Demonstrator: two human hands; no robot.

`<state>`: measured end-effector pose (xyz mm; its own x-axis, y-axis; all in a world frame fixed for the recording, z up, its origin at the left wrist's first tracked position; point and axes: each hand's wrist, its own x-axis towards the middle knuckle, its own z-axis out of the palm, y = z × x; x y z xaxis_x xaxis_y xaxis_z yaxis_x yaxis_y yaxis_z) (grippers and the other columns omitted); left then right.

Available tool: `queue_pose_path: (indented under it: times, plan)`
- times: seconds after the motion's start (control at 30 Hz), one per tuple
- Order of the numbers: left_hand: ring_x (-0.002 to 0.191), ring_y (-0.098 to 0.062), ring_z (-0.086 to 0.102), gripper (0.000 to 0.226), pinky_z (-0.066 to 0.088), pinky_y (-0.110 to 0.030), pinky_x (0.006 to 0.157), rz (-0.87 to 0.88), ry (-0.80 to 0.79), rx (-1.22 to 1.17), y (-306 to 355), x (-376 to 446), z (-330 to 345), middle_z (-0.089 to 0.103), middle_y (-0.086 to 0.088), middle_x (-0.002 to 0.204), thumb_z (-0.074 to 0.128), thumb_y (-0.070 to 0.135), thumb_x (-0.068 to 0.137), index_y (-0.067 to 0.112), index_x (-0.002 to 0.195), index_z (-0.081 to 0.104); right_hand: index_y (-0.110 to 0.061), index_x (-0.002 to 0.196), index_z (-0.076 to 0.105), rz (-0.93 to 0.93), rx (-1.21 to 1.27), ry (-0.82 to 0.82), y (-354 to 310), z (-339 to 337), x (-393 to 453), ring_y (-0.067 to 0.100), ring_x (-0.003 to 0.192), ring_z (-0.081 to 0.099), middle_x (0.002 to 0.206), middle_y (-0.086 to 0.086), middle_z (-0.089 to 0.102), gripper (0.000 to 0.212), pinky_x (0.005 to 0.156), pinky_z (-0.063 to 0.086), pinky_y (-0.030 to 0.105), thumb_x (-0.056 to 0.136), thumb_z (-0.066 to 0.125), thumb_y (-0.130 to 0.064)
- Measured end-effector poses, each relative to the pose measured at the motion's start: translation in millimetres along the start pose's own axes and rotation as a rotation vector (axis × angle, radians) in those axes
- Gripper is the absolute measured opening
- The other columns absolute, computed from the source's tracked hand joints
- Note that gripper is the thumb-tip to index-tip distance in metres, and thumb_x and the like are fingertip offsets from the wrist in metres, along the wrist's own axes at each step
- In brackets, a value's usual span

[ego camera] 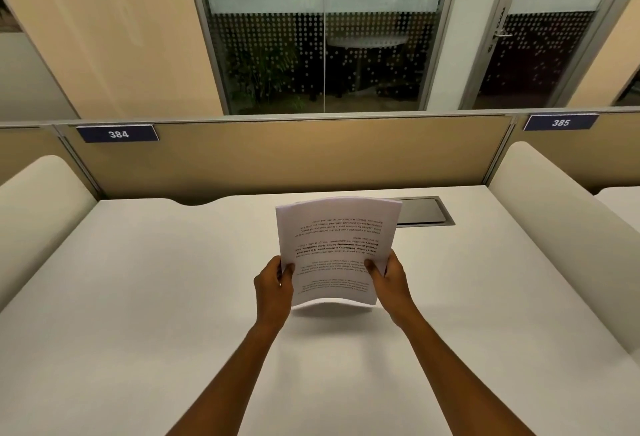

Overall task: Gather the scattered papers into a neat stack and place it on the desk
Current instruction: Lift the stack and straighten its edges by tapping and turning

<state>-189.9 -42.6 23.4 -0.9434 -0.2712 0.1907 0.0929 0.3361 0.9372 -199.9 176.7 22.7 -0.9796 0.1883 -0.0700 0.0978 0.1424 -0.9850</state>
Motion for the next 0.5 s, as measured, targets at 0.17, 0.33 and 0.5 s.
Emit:
queue_pose_path:
  times: [0.17,0.33,0.5]
  plan:
    - [0.085,-0.018,0.065,0.01,0.054,-0.021,0.07,-0.071,-0.046,-0.014,-15,-3,2,0.068,0.006,0.092,0.054,0.011,0.095,0.017,0.093,0.062,-0.029,0.123,0.047,0.033,-0.005,-0.008,12,4,-9,0.02,0.108,0.058,0.118,-0.002,0.059,0.029,0.081,0.053,0.03,0.097,0.053,-0.018]
    - [0.082,-0.019,0.065,0.009,0.05,-0.012,0.065,-0.073,-0.054,0.022,-16,1,2,0.069,0.002,0.093,0.057,0.009,0.093,0.015,0.092,0.063,-0.021,0.127,0.05,0.032,-0.019,-0.016,8,1,-6,0.021,0.109,0.059,0.119,-0.001,0.06,0.033,0.088,0.055,0.035,0.095,0.057,-0.016]
    - [0.069,-0.006,0.064,0.006,0.048,-0.005,0.053,0.036,-0.097,0.126,0,22,-10,0.063,0.015,0.08,0.059,0.014,0.092,0.015,0.087,0.061,-0.024,0.11,0.06,-0.006,0.048,-0.02,-9,-17,4,0.018,0.099,0.068,0.108,0.0,0.07,0.022,0.08,0.059,0.031,0.089,0.067,-0.021]
